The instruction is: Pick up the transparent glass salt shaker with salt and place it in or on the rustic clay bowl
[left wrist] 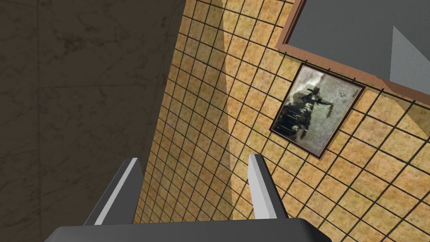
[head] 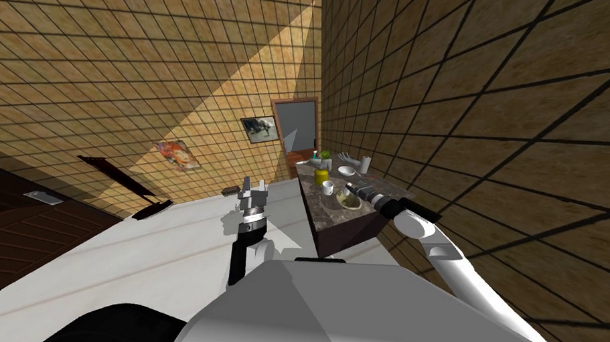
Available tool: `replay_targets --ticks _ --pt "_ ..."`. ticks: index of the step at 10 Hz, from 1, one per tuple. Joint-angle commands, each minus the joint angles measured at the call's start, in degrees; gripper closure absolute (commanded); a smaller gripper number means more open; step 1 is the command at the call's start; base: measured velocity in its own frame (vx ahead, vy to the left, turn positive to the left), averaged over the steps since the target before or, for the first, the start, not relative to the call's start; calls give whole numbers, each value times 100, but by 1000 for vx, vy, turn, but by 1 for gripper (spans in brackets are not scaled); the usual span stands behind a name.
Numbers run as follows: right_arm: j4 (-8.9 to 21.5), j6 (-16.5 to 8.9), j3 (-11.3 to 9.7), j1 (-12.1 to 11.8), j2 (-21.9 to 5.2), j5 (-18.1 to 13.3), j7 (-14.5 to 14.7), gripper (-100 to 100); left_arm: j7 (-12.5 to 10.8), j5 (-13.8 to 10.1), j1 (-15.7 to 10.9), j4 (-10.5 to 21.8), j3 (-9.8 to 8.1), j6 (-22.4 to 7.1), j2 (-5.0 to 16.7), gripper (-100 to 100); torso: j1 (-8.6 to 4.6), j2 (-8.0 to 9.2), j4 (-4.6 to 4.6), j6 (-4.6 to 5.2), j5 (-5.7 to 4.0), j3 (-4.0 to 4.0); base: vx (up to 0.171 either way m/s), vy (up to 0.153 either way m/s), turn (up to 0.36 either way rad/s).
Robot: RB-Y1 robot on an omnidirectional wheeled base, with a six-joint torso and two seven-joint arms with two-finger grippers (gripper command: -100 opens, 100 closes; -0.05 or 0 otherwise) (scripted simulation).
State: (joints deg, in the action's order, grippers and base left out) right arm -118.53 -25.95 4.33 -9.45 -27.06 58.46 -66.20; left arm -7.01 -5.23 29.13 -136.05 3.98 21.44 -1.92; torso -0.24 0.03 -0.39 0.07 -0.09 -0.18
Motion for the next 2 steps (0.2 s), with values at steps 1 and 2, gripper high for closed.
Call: replay_targets --ticks 1,2 --pt "0 0 0 0 0 0 0 0 0 0 0 0 0 0 0 0 0 0 0 0 0 0 0 0 0" --pt "0 0 0 0 0 0 0 0 0 0 0 0 0 0 0 0 0 0 0 0 0 0 0 0 0"
